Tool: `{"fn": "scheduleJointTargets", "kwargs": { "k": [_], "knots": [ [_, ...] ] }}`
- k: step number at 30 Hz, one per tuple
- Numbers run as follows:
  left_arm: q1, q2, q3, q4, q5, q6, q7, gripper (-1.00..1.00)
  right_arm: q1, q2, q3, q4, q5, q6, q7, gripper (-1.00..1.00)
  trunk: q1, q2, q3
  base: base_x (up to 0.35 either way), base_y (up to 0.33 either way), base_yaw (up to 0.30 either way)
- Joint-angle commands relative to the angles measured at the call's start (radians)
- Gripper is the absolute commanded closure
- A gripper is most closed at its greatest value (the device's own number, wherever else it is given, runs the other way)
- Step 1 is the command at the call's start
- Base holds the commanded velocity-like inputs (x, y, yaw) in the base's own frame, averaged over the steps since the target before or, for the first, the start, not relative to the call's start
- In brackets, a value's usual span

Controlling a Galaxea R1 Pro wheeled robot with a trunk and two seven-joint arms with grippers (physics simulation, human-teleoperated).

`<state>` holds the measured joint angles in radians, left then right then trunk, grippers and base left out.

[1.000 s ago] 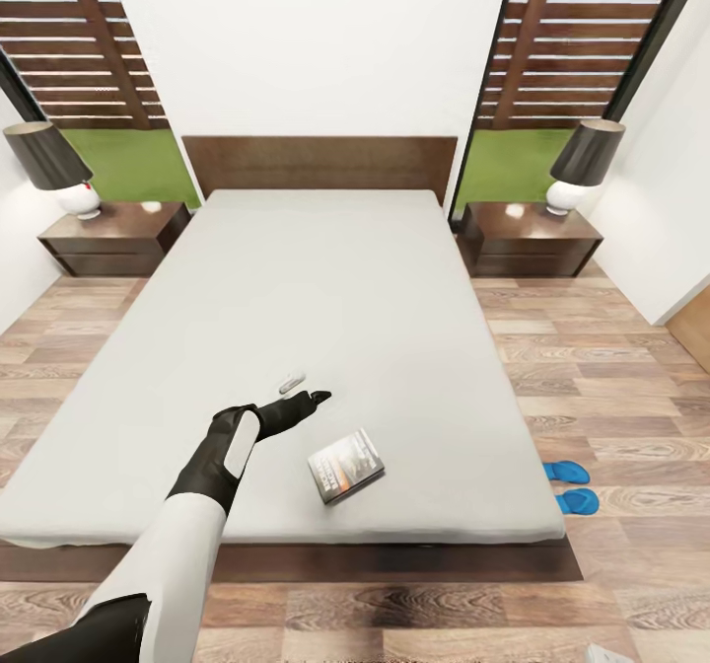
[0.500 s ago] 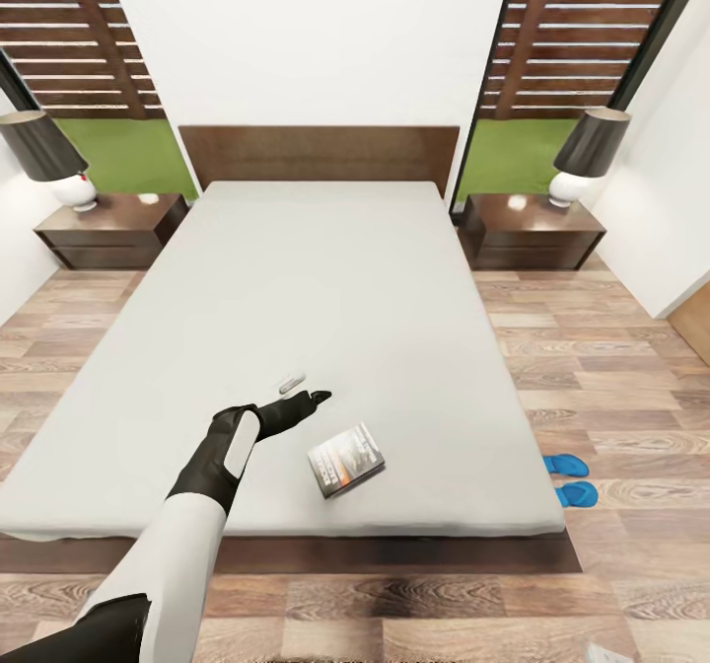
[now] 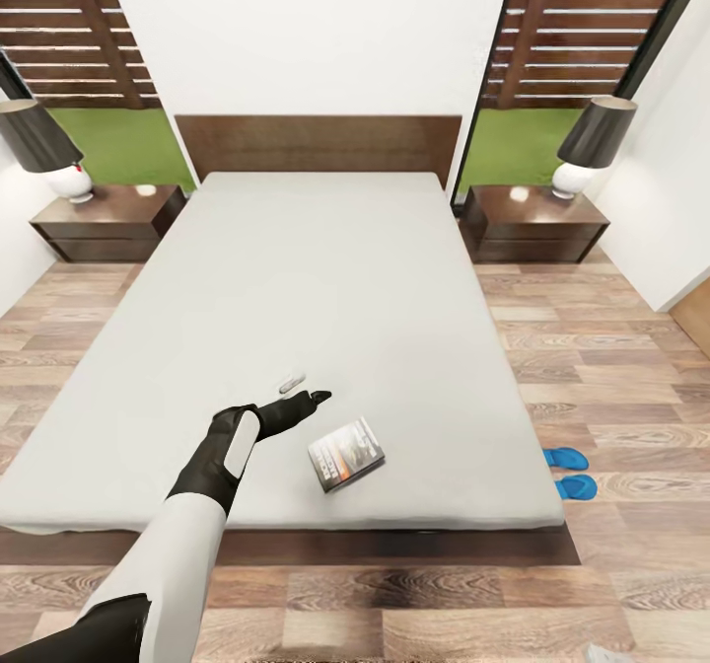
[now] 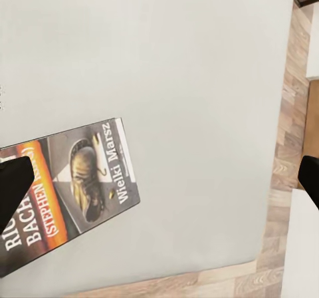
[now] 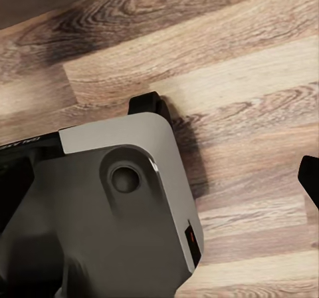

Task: In the bedroom, move the book from the bed onto either nightstand, and place the two sandals side by side next to the bed.

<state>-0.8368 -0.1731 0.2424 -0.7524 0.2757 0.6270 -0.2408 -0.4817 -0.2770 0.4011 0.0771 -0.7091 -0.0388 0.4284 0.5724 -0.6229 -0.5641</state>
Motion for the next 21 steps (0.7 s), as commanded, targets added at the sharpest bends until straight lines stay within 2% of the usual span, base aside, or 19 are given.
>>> {"fn": "scheduleJointTargets", "kwargs": {
  "k": [1,21],
  "knots": [
    [-0.001,-0.001,0.006,-0.001,0.002,0.008,-0.003,-1.00,-0.001,0.001,0.008,0.004,-0.008,-0.004,0.007,-1.00,0.000,-0.001,-0.003,0.000,0.000,0.000],
    [-0.001,-0.001,0.006,-0.001,0.002,0.008,-0.003,-1.00,-0.001,0.001,0.008,0.004,-0.007,-0.004,0.006,-1.00,0.000,-0.001,-0.034,0.000,0.000,0.000]
  ]
}}
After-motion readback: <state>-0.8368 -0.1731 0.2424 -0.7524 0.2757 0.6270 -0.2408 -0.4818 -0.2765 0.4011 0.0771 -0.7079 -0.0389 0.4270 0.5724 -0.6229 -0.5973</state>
